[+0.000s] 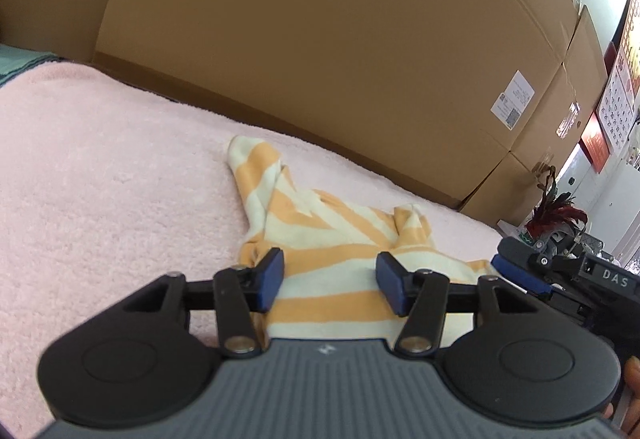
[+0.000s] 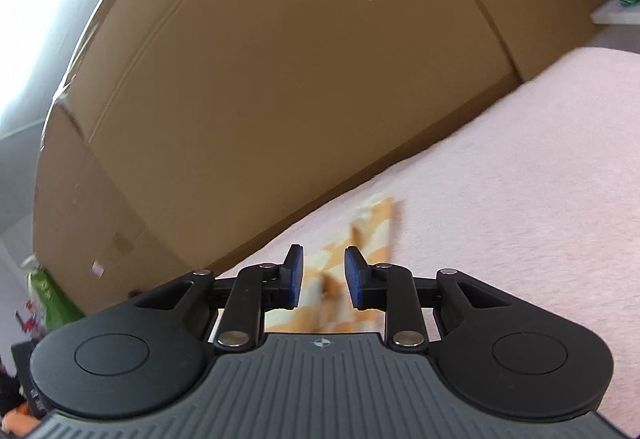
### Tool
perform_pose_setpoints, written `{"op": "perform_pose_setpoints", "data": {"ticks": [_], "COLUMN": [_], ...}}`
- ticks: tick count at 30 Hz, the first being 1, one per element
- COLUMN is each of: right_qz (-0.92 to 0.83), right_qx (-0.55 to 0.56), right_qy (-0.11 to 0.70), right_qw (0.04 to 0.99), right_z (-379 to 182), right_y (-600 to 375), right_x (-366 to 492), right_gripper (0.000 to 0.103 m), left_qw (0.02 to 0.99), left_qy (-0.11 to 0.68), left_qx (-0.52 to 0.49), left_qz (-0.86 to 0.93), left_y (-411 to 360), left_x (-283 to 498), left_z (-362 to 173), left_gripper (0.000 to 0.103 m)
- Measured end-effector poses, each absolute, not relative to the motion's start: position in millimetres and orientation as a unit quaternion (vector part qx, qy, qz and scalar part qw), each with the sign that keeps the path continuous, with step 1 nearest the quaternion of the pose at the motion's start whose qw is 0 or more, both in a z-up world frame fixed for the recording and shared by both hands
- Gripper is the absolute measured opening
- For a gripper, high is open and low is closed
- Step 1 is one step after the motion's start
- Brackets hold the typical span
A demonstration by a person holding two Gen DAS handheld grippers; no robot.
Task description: Fold clothes
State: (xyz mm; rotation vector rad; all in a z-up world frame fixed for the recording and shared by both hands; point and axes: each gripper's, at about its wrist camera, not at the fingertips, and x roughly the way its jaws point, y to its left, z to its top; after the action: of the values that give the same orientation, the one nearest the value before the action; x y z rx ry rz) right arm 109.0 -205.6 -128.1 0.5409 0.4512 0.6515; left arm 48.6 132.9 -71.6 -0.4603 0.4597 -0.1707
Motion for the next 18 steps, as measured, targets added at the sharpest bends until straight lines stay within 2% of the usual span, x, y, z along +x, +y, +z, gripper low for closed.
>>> {"op": "perform_pose_setpoints", "data": {"ticks": [4,6,8,9,10,14,16,17,18], "right_qz": [0.356,0.312,0.296,0.291,0.286,0.296,0.293,0.291,0.288], "right_qx": [0.149,0.111,0.152,0.178,0.204,0.289,0.276,0.267,0.258], "right_qy": [0.217,0.244,0.272,0.284,0.297,0.323,0.319,0.317,0.315], "right_qw": [0.897,0.911,0.903,0.896,0.888,0.851,0.858,0.862,0.867], "right_z": [-115.9,-122.2,-134.7,-141.1,-147.5,-166.1,-163.5,-161.9,-160.4], "right_y": [-148.5,-134.7,-152.0,-162.5,-172.9,-198.6,-194.0,-191.3,-188.6], "right_x": [93.8,101.7,116.8,124.5,132.1,146.3,141.6,139.7,137.8], "right_gripper": [0.027,0.027,0.023,0.015,0.0,0.0,0.0,0.0,0.0], "left_qw": [0.941,0.941,0.942,0.943,0.943,0.951,0.961,0.969,0.973], "left_qy": [0.221,0.219,0.216,0.216,0.217,0.209,0.191,0.169,0.15], "left_qx": [-0.24,-0.243,-0.24,-0.237,-0.235,-0.211,-0.185,-0.168,-0.155], "left_qz": [-0.087,-0.087,-0.086,-0.087,-0.088,-0.085,-0.074,-0.07,-0.078], "left_y": [139.3,139.4,136.3,134.5,133.1,125.3,118.8,113.1,107.2], "left_x": [43.9,41.9,40.4,40.0,40.1,37.6,32.8,28.4,25.7], "left_z": [-75.1,-76.3,-77.1,-77.3,-77.3,-71.8,-63.4,-55.5,-47.6], "left_gripper": [0.058,0.058,0.058,0.059,0.06,0.065,0.06,0.06,0.065]}}
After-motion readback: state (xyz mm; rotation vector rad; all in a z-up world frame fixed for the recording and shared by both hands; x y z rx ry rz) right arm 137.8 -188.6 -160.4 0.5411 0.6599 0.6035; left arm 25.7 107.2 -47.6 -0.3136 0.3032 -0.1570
